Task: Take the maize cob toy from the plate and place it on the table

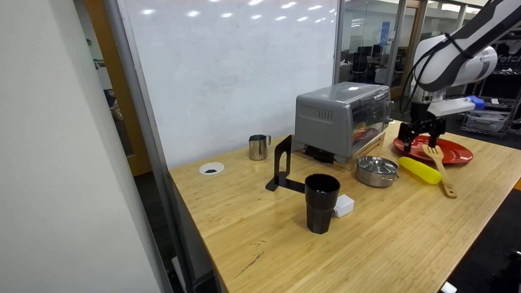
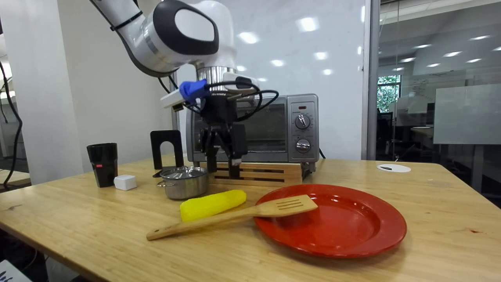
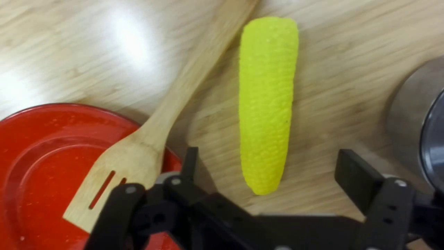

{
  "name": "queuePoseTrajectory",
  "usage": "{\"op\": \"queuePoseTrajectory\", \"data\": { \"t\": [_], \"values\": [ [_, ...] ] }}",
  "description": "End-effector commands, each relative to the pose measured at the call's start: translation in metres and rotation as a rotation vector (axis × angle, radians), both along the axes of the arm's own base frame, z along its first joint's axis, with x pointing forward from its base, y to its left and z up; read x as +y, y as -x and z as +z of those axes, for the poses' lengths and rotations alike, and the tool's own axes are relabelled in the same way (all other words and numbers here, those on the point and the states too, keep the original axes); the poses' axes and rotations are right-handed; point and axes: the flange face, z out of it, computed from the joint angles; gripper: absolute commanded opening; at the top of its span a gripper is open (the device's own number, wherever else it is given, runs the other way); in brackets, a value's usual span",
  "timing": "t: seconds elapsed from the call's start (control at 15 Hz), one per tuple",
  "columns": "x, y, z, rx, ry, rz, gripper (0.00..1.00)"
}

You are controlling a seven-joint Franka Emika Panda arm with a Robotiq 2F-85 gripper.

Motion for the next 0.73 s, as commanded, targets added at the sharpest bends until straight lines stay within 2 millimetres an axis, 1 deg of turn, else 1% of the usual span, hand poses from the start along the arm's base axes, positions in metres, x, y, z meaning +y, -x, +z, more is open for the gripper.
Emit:
{"op": "queuePoseTrajectory", "data": {
  "t": [0.0,0.2,0.33,0.4,0.53,0.6,0.67],
  "values": [
    [-0.032,0.01,0.052,0.121,-0.01,0.153,1.0],
    [-0.064,0.015,0.089,0.216,-0.035,0.284,1.0],
    [-0.088,0.02,0.11,0.251,-0.038,0.39,1.0],
    [-0.097,0.022,0.118,0.263,-0.043,0.445,1.0],
    [-0.116,0.025,0.125,0.223,-0.04,0.51,1.0],
    [-0.1,0.027,0.124,0.217,-0.036,0.446,1.0],
    [-0.107,0.029,0.128,0.214,-0.037,0.47,1.0]
  ]
}}
